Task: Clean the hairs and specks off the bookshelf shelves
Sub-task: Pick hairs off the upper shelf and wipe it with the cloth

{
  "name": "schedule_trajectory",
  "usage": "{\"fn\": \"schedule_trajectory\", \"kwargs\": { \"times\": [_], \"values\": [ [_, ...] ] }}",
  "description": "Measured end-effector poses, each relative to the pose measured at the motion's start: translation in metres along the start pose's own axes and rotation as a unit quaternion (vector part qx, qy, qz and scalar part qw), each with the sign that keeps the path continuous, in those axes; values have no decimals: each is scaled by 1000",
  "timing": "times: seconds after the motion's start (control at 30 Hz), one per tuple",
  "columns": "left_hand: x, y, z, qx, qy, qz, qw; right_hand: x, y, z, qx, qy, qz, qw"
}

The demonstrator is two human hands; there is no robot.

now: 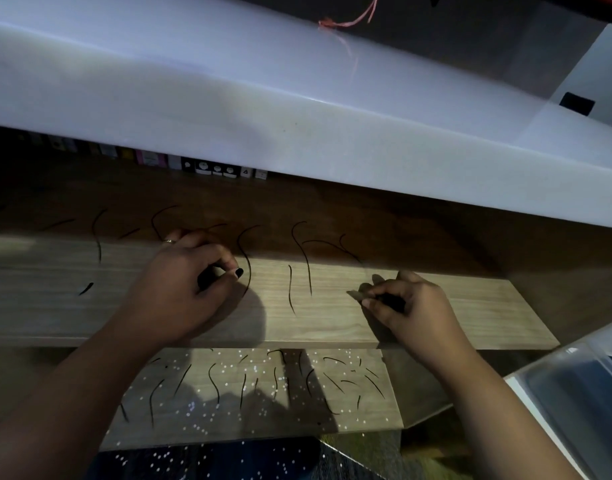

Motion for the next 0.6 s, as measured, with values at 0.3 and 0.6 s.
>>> {"fn": "schedule_trajectory", "kwargs": {
  "times": [0.3, 0.6],
  "values": [
    [3, 0, 0, 16, 7, -3, 1000, -7, -82, 21, -103, 60, -52, 992],
    [3, 0, -1, 5, 20, 8, 1000, 0, -35, 12, -42, 63, -27, 997]
  ]
}}
Point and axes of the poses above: each hand's wrist, its own y-axis away from the middle knuckle, its own x-axis out of the back of the hand, z = x × y, the point moved 5 cm from there along -y, towards the middle knuckle, and after that the axes turned 4 degrees about y, right-handed, at the moved point
